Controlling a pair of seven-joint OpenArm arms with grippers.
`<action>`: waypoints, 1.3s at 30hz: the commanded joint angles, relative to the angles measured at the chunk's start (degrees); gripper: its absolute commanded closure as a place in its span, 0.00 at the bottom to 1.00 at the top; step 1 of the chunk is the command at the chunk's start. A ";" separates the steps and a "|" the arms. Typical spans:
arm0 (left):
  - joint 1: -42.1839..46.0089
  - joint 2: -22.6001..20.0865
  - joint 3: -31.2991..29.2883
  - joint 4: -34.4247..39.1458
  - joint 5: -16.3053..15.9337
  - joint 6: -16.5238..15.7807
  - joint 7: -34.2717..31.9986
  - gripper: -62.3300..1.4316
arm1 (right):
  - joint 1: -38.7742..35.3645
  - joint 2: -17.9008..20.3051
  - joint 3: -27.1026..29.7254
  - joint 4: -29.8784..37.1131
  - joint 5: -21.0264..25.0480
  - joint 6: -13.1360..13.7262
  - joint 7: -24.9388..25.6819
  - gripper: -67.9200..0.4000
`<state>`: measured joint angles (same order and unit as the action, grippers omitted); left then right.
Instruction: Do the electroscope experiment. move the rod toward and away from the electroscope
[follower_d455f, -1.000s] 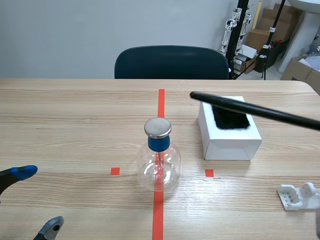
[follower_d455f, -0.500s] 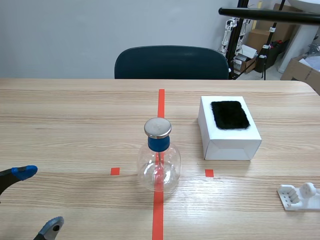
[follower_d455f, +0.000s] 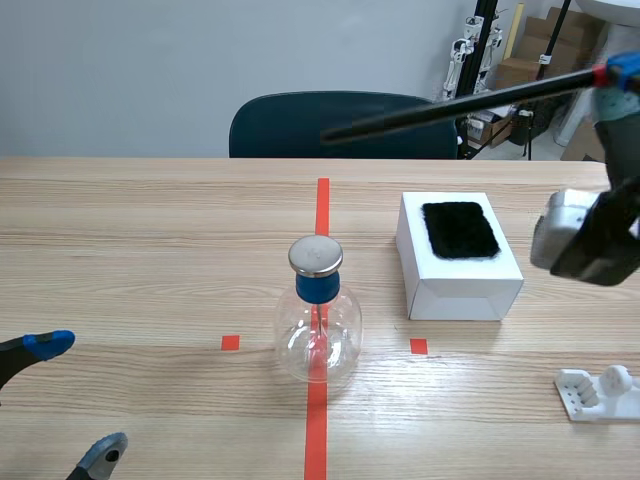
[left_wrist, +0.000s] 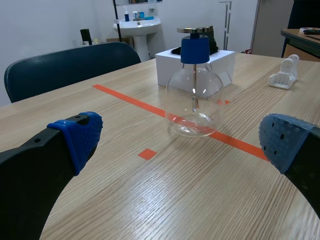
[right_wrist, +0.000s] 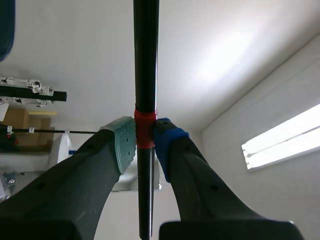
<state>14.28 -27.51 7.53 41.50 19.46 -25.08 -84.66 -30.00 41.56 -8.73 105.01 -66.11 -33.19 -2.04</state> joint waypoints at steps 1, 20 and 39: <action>-0.02 -0.48 -0.48 0.81 -0.37 0.11 -1.01 0.00 | 0.68 -0.04 -0.09 -0.94 -0.46 -0.59 -0.63 1.00; -0.02 -0.48 -0.48 0.81 -0.37 0.11 -1.01 0.00 | 7.45 -3.19 -7.93 -8.07 -6.84 -0.04 -4.26 1.00; -0.02 -0.48 -0.48 0.81 -0.37 0.11 -1.01 0.00 | 7.93 -3.52 -8.98 -8.11 -9.81 2.89 -2.75 1.00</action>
<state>14.28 -27.49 7.53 41.50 19.49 -25.08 -84.66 -22.76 37.63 -18.20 95.83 -75.68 -29.52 -4.56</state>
